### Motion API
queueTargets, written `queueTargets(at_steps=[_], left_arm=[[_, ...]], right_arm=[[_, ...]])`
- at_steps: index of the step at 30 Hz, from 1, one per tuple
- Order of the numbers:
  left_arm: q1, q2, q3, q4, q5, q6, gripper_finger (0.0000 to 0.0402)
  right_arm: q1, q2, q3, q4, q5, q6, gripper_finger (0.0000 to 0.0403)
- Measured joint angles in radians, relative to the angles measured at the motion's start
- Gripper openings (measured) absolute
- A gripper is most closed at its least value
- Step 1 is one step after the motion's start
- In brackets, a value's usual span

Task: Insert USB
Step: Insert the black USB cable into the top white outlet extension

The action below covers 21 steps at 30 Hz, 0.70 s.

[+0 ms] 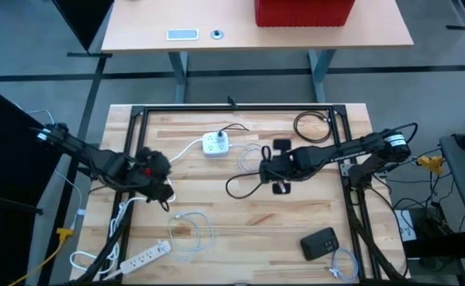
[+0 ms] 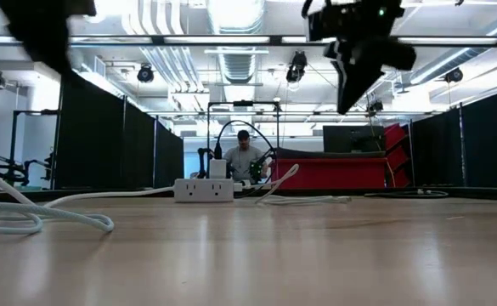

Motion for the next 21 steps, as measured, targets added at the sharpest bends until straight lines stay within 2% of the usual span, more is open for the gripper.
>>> queueTargets(at_steps=[1, 3, 6, 9, 12, 16, 18, 21], left_arm=[[0.000, -0.004, -0.001, 0.097, -0.031, 0.096, 0.0000], [0.002, -0.006, -0.007, 0.302, -0.014, 0.313, 0.0000], [0.017, -0.006, -0.022, 0.576, 0.136, 0.593, 0.0000], [0.041, -0.008, -0.044, 0.760, 0.239, 0.786, 0.0000], [0.064, -0.009, -0.078, 0.824, 0.224, 0.862, 0.0000], [0.140, -0.010, -0.166, 0.925, 0.194, 0.893, 0.0000], [0.206, -0.010, -0.232, 1.035, 0.260, 0.920, 0.0000], [0.336, -0.004, -0.332, 1.223, 0.426, 0.951, 0.0000]], right_arm=[[-0.029, 0.000, 0.000, -0.033, 0.000, 0.034, 0.0002], [-0.104, 0.000, -0.005, -0.072, -0.047, 0.089, 0.0002], [-0.237, 0.000, -0.039, -0.077, -0.141, 0.089, 0.0002], [-0.376, 0.000, -0.084, -0.039, -0.158, 0.058, 0.0002], [-0.502, 0.000, -0.132, 0.003, -0.192, 0.032, 0.0002], [-0.611, 0.000, -0.191, 0.044, -0.278, 0.021, 0.0012], [-0.639, 0.000, -0.220, 0.066, -0.334, 0.017, 0.0025], [-0.649, 0.000, -0.244, 0.091, -0.385, -0.001, 0.0055]])
